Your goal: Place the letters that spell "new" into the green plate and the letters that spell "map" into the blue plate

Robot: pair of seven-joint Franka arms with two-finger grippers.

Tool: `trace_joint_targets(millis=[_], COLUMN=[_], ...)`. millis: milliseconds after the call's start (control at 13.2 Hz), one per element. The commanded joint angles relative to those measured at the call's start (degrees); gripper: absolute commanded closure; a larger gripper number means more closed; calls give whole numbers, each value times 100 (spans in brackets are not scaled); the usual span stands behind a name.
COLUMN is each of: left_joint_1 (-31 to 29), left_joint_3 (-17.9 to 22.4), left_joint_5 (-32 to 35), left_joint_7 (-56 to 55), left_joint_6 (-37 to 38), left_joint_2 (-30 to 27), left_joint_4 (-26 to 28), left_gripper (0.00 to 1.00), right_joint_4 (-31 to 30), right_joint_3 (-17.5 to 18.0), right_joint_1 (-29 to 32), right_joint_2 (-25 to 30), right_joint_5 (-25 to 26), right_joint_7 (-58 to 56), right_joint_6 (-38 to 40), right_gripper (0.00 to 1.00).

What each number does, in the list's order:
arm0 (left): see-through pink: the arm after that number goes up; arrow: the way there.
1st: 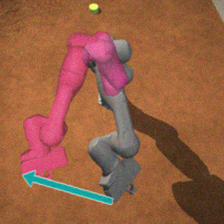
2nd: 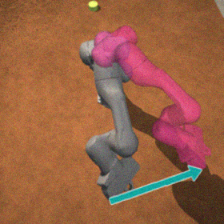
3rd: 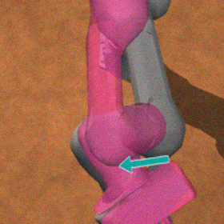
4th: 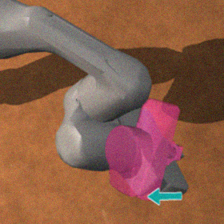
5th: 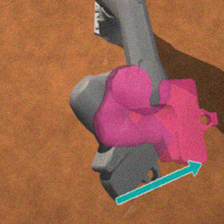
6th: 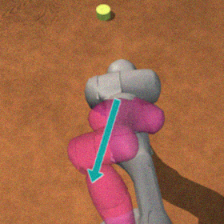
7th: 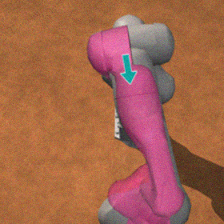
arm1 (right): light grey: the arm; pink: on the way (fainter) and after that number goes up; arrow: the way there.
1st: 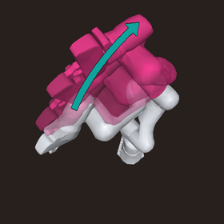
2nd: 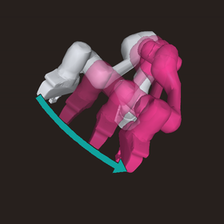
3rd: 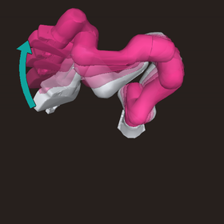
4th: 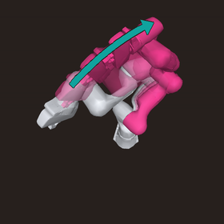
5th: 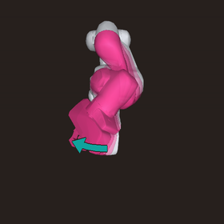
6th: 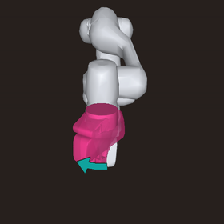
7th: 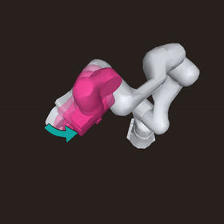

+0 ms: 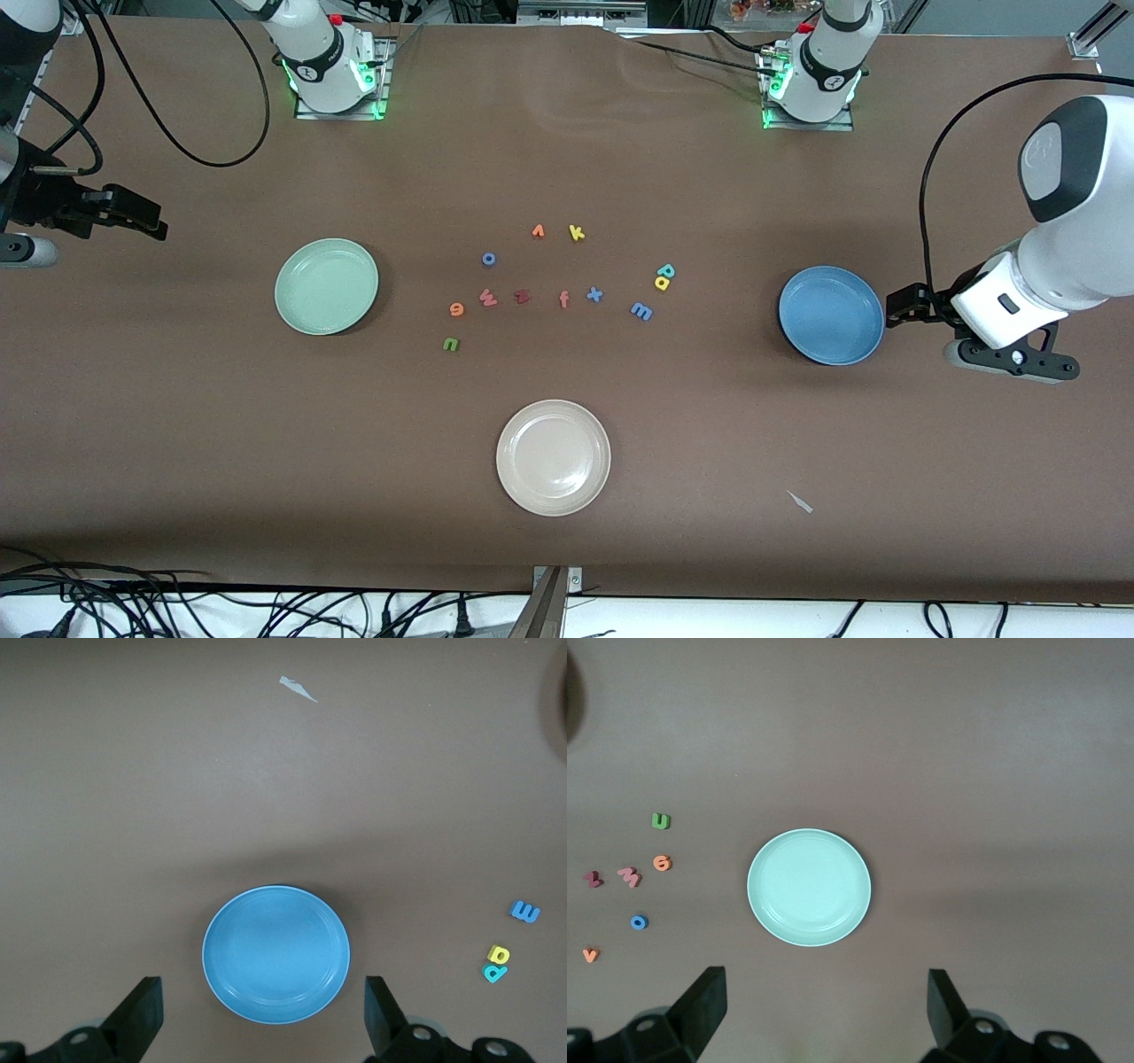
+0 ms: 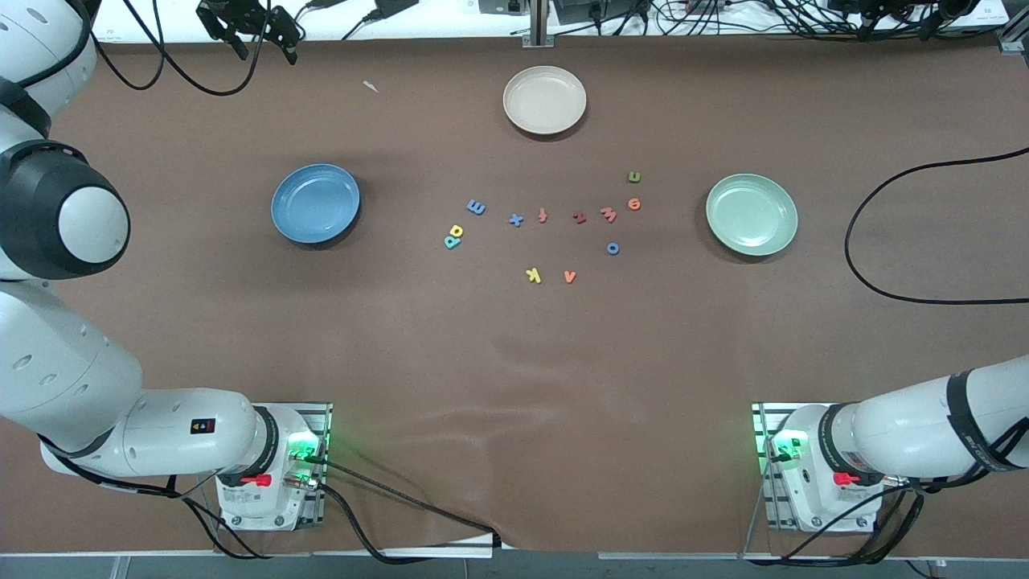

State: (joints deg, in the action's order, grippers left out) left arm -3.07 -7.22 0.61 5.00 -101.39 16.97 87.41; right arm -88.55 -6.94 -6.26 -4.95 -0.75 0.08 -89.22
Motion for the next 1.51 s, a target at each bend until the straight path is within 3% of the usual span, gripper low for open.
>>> trace_joint_targets(millis=[0, 1438], left_joint_1=[17, 61], left_joint_3=[10, 1], left_joint_5=[-78, -43], left_joint_7=[-16, 36], left_joint_6=[32, 49], left_joint_2=[-44, -44], left_joint_4=[-31, 13], left_gripper=[0, 0], right_joint_4=[-84, -84], right_joint_3=[-9, 17], right_joint_1=[2, -7], right_joint_2=[117, 117], right_joint_5=[40, 40], right_joint_7=[-26, 53], right_joint_6=[45, 123], right_gripper=[0, 0])
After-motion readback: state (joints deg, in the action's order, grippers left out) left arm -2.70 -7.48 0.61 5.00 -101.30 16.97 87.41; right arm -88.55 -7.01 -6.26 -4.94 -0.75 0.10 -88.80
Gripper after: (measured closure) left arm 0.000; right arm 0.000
